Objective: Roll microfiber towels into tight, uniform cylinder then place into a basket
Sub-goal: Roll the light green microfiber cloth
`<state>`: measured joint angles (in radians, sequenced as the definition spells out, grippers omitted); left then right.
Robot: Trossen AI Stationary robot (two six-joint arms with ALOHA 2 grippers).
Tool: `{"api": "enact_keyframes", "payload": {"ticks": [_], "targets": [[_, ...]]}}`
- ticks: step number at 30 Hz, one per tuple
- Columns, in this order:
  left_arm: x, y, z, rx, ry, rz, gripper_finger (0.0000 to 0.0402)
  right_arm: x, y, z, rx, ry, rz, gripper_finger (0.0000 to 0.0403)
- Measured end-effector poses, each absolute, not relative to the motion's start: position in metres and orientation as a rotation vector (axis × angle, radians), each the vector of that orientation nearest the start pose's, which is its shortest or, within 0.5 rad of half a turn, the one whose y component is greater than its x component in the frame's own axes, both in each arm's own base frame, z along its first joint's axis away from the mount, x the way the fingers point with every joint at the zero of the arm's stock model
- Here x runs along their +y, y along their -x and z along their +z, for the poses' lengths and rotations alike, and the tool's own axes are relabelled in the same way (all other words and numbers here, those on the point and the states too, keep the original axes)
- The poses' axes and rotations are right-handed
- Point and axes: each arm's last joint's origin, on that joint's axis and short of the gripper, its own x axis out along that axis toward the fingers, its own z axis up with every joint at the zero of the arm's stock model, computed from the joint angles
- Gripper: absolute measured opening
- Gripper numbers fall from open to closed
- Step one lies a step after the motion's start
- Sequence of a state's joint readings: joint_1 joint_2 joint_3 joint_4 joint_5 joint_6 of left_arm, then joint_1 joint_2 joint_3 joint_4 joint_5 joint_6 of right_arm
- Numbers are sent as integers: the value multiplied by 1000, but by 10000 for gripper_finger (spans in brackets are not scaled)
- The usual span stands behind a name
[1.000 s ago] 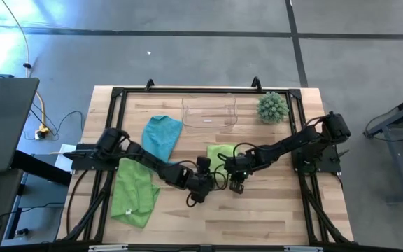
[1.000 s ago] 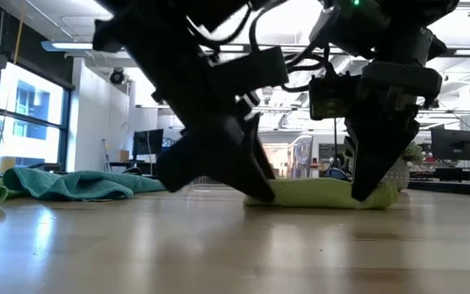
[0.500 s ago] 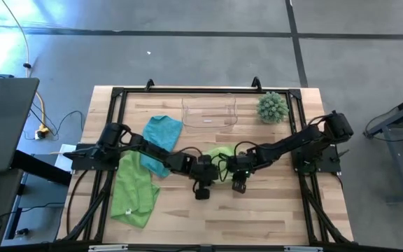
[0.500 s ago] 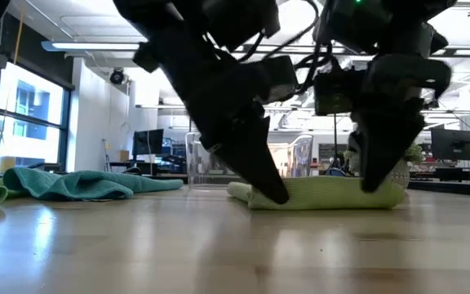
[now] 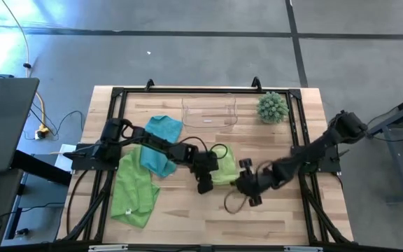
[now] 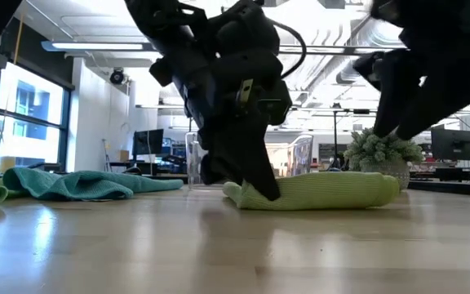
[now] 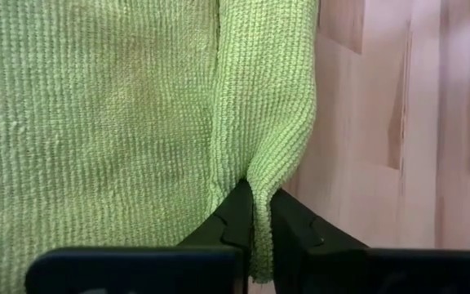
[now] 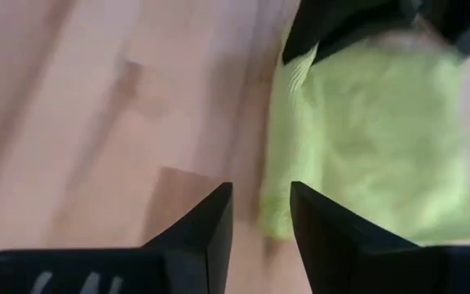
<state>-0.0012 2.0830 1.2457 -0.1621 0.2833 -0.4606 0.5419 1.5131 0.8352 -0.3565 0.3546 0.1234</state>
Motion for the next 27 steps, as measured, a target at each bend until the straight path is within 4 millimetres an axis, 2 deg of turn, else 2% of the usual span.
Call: {"api": "enact_keyframes", "payload": {"ticks": [4, 14, 17, 21, 27], "targets": [[-7, -410, 111, 1038, 566, -31, 13, 145, -250, 159, 943, 463, 29, 121], [-8, -410, 111, 1038, 566, -21, 16, 135, -263, 127, 1036, 356, -62, 193], [-8, -410, 111, 1038, 566, -21, 16, 132, -267, 122, 1051, 350, -82, 195], [-8, -410, 111, 1036, 544, -32, 16, 133, -267, 119, 1056, 362, -76, 150], [-8, -409, 112, 1028, 474, -46, 16, 133, -268, 118, 1081, 330, -30, 21]]}}
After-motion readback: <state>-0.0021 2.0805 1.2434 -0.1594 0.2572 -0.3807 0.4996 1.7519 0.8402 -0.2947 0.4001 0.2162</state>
